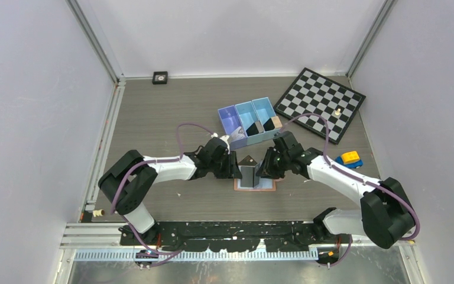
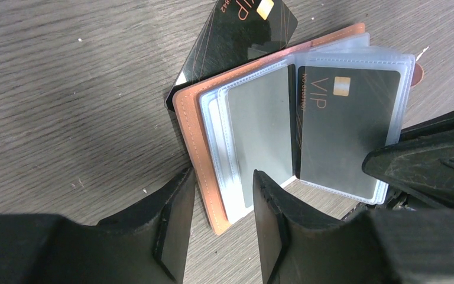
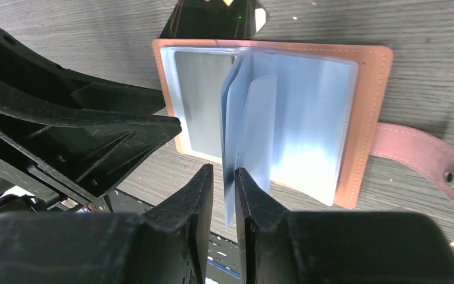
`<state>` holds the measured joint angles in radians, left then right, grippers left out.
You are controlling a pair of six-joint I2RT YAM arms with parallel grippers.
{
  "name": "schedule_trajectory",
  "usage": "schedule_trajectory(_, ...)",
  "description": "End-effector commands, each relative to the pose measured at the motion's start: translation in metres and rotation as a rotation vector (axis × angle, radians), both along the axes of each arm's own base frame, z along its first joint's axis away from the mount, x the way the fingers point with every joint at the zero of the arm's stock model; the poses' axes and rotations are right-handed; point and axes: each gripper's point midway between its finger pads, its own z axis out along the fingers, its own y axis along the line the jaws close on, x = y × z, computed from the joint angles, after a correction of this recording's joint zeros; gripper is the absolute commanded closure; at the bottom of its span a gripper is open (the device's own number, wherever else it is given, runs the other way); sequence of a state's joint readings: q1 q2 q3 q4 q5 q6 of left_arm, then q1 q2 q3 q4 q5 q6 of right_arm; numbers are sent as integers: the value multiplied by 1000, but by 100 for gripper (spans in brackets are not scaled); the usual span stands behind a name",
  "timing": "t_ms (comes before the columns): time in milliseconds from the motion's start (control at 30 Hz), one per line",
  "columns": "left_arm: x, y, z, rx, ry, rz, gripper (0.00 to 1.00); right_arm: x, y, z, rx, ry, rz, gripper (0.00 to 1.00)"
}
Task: Put the credit cards into the card holder
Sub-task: Insert the credit card into the card holder.
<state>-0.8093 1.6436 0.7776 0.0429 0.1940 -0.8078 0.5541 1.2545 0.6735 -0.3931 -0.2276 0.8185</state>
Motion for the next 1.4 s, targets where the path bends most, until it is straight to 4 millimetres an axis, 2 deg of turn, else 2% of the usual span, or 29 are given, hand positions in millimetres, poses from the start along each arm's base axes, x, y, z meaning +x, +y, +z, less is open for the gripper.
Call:
schedule_trajectory(0,4,0,5,-9,-22,13,56,12,14,14,-5,-58,12,74)
schedule_trajectory(267,4,13,8,9,-47,31,50,15,25,13,-43,-72,28,64)
schedule_trajectory(500,3,43,18,43,-90,78,44,23,-3,12,-178,-108,-57,53)
schedule_trajectory(667,2,62,22,66,-97,101,41,25,2,14,-154,-120,-48,51)
schedule_trajectory(767,3,69,25,67,-104,113,40,23,13,15,-102,-108,-24,51)
schedule_trajectory(967,5,72,25,55,-97,123,40,25,22,21,-66,-117,-1,51)
schedule_trajectory(1200,8,71,27,37,-92,120,40,23,46,18,-24,-111,55,51)
schedule_trajectory(1367,8,72,29,32,-93,125,40,27,42,9,-81,-100,33,51)
